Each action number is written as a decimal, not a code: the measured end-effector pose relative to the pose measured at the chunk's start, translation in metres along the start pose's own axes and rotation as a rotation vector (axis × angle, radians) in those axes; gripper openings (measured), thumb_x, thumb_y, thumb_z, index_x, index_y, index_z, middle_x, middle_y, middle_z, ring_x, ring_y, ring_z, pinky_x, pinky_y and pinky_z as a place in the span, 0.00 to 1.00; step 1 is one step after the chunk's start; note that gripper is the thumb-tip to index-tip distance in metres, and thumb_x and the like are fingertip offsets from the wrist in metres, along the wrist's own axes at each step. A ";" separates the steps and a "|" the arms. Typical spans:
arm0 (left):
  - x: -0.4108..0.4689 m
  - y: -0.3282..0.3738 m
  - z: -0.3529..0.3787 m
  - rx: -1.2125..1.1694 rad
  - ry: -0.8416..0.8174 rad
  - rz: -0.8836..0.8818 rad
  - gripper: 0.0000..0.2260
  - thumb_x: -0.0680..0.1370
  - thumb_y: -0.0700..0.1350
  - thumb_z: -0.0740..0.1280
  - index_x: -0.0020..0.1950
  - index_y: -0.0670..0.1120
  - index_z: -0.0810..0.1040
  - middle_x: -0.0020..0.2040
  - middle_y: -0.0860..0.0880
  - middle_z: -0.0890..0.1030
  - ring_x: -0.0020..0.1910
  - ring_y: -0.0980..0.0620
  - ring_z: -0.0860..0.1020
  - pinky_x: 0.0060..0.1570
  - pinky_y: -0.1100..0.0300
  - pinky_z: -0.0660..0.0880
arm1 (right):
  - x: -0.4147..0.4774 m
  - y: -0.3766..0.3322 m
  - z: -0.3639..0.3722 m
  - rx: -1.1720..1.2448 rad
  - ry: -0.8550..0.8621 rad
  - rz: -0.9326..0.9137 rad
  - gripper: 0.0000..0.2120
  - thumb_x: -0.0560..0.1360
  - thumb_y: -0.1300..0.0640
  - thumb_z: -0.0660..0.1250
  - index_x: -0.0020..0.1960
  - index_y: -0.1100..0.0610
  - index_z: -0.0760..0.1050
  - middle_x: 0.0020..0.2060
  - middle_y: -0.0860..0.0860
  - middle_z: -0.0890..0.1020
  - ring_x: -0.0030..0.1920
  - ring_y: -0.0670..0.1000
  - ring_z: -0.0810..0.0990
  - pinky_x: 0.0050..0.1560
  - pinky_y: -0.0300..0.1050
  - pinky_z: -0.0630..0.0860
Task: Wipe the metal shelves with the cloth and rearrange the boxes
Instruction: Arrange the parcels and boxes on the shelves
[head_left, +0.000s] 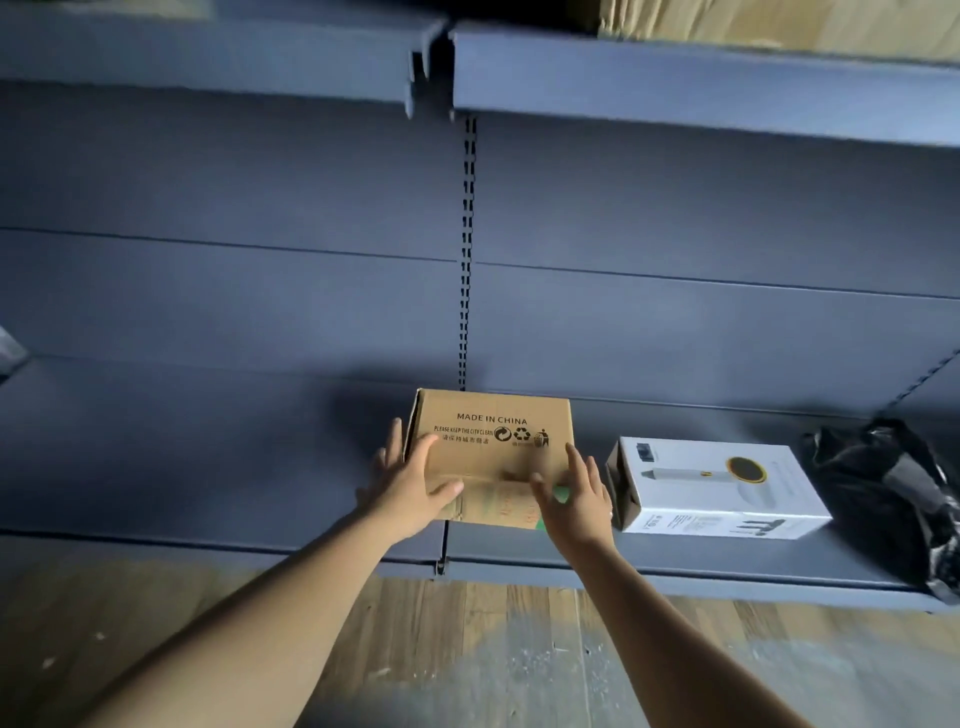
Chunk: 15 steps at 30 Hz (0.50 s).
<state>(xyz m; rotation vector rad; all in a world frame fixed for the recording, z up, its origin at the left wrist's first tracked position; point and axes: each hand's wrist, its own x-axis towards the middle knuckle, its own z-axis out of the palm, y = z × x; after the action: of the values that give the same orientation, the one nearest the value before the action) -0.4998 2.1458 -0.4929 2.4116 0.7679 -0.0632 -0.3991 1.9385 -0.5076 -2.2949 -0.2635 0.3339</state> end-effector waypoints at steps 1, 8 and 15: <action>-0.013 0.011 -0.013 -0.023 0.007 0.002 0.33 0.76 0.65 0.67 0.78 0.60 0.59 0.82 0.52 0.47 0.79 0.44 0.54 0.72 0.40 0.65 | -0.014 -0.011 -0.008 0.000 -0.010 0.021 0.33 0.81 0.40 0.63 0.81 0.48 0.57 0.80 0.54 0.60 0.80 0.58 0.56 0.79 0.54 0.54; -0.172 0.134 -0.157 -0.386 0.073 -0.133 0.25 0.78 0.60 0.68 0.72 0.52 0.72 0.69 0.53 0.76 0.64 0.52 0.75 0.60 0.59 0.71 | -0.157 -0.154 -0.131 0.166 -0.095 0.101 0.33 0.78 0.36 0.64 0.77 0.52 0.67 0.74 0.53 0.72 0.75 0.56 0.68 0.73 0.53 0.69; -0.288 0.293 -0.365 -0.570 0.242 -0.075 0.19 0.78 0.55 0.70 0.67 0.49 0.75 0.62 0.54 0.79 0.58 0.54 0.77 0.56 0.64 0.68 | -0.252 -0.352 -0.326 0.359 -0.043 -0.033 0.31 0.77 0.39 0.68 0.74 0.54 0.71 0.69 0.49 0.78 0.71 0.50 0.74 0.69 0.43 0.69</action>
<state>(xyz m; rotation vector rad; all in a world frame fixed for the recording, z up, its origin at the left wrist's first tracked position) -0.6291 2.0114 0.0239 1.8641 0.8477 0.3756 -0.5628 1.8780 0.0061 -1.9298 -0.2406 0.3807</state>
